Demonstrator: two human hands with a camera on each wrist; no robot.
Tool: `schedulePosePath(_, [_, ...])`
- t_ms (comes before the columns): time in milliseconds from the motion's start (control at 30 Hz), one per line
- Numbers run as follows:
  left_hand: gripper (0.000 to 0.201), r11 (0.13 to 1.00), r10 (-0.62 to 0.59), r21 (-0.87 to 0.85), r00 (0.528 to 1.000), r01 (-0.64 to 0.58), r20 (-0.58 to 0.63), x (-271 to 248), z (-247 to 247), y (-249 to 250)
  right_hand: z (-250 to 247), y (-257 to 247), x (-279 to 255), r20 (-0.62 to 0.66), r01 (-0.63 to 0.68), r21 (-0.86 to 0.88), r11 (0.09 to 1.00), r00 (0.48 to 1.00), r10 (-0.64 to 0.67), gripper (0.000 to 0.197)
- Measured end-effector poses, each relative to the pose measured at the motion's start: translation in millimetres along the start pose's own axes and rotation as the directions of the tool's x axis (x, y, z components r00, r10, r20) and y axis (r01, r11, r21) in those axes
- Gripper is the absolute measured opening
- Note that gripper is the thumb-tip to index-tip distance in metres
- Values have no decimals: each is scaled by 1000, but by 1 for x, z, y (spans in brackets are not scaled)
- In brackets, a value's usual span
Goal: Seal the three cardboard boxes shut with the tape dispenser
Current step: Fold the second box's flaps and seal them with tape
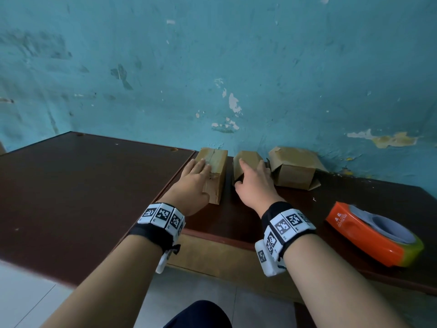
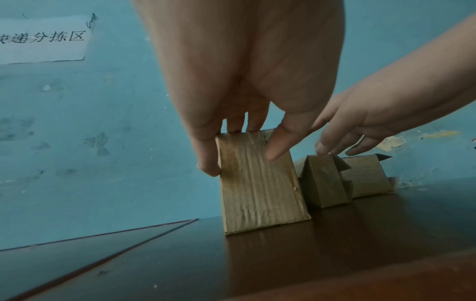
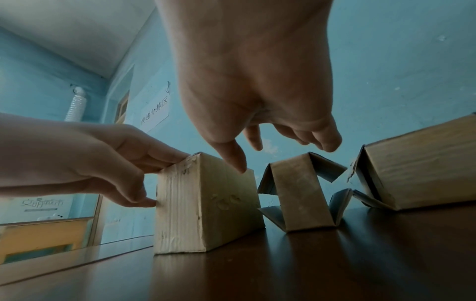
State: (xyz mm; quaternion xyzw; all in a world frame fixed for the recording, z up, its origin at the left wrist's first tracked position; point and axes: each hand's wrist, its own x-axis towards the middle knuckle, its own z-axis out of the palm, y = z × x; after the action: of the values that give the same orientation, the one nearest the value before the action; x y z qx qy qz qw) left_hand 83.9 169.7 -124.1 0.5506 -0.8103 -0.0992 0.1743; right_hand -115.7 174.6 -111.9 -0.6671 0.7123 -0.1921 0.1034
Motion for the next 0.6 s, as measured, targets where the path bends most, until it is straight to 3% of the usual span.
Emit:
schedulePosePath(167, [87, 1000, 8, -17, 999, -9, -42, -2, 3, 0, 6, -4, 20, 10, -113, 2, 994, 994, 112, 65])
schedulePosePath(367, [86, 1000, 19, 0, 997, -20, -72, -4, 9, -2, 9, -16, 38, -59, -282, -2, 959, 958, 281, 40])
schedulePosePath(467, [86, 1000, 20, -4, 996, -20, -87, -4, 9, -3, 7, -13, 43, -130, -296, 51, 954, 945, 300, 27])
schedulePosePath(600, [85, 1000, 25, -6, 995, -26, -101, -4, 12, -3, -2, -3, 38, -178, -241, 106, 965, 950, 256, 28])
